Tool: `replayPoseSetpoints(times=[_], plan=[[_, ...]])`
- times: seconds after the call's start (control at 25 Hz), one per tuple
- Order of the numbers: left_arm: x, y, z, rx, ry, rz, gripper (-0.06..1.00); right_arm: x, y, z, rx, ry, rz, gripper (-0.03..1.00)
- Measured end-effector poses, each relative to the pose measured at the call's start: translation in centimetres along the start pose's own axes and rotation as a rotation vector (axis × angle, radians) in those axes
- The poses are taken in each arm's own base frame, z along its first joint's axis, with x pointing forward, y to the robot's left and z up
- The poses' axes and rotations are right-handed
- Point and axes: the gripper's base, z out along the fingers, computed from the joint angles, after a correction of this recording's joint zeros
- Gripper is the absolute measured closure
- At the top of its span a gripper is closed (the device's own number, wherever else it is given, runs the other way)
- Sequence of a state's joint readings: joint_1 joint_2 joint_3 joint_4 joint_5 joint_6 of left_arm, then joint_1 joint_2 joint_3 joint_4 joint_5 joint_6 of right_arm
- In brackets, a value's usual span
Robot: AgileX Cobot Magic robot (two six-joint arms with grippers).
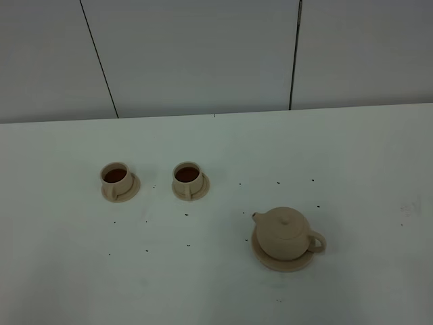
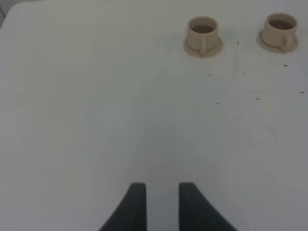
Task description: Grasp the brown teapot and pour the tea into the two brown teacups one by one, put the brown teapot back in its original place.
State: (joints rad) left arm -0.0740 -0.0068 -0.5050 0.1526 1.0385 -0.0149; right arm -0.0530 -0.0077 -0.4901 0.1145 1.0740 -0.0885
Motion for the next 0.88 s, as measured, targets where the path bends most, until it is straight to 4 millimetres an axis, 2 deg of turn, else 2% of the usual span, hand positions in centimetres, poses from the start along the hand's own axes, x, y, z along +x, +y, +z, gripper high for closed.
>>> replayPoseSetpoints(times=[0.88], plan=[[0.0,0.0,0.0,0.0,0.0,0.0,0.71,0.01,0.02,0.03,-0.003,0.0,0.002,0.73]])
